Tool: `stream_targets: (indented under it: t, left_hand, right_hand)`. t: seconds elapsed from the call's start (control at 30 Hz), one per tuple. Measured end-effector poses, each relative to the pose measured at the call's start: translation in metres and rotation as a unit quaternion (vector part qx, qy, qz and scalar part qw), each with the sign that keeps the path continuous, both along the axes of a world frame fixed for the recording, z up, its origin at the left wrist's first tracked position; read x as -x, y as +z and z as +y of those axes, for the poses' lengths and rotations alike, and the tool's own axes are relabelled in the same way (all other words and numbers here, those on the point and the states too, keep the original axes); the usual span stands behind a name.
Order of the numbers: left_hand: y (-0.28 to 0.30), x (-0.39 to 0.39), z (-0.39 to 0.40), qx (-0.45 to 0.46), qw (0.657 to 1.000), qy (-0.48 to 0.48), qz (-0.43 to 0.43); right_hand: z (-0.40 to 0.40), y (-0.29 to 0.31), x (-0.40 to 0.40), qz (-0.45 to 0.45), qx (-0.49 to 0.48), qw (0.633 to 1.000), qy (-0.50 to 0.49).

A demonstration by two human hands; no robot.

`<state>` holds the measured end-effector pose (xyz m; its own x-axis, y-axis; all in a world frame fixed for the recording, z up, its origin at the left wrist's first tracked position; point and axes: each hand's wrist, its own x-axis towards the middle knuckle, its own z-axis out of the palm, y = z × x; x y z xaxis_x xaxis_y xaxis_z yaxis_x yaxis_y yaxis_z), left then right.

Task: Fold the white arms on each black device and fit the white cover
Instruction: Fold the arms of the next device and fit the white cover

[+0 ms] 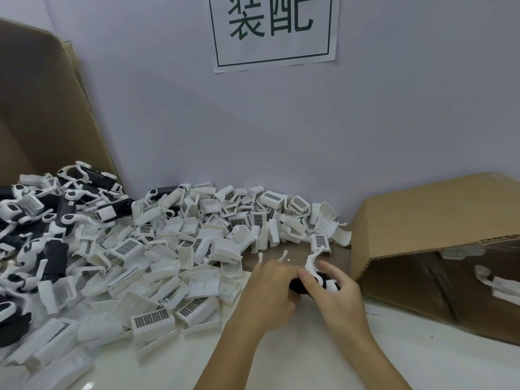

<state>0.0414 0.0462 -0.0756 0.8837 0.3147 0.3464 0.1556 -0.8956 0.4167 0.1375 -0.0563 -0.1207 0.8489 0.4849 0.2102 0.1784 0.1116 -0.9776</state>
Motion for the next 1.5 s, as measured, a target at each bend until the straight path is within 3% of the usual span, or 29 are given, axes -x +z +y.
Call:
stream_targets:
  t: [0.6, 0.93, 1.23, 1.37, 1.43, 1.5]
  left_hand:
    - [0.004, 0.002, 0.000, 0.002, 1.000, -0.019, 0.014]
    - [-0.005, -0.003, -0.002, -0.062, 0.997, 0.036, -0.014]
    - [-0.010, -0.005, 0.001, -0.067, 0.996, 0.036, -0.047]
    - [-0.013, -0.006, 0.005, -0.094, 0.993, 0.043, -0.064]
    - [-0.014, -0.006, 0.008, -0.077, 0.992, 0.058, -0.088]
    - [-0.010, -0.006, 0.011, 0.028, 0.989, 0.081, -0.120]
  right_hand:
    - [-0.003, -0.005, -0.007, 0.055, -0.055, 0.996, 0.039]
    - [-0.003, 0.000, -0.006, 0.111, -0.092, 0.988, 0.062]
    - [-0.003, 0.001, -0.001, 0.058, -0.077, 0.995, 0.024]
    - [-0.004, 0.006, 0.000, 0.052, -0.072, 0.994, 0.067]
    - [-0.005, 0.006, 0.000, 0.058, -0.073, 0.991, 0.098]
    - [-0.004, 0.005, 0.001, 0.103, -0.085, 0.986, 0.096]
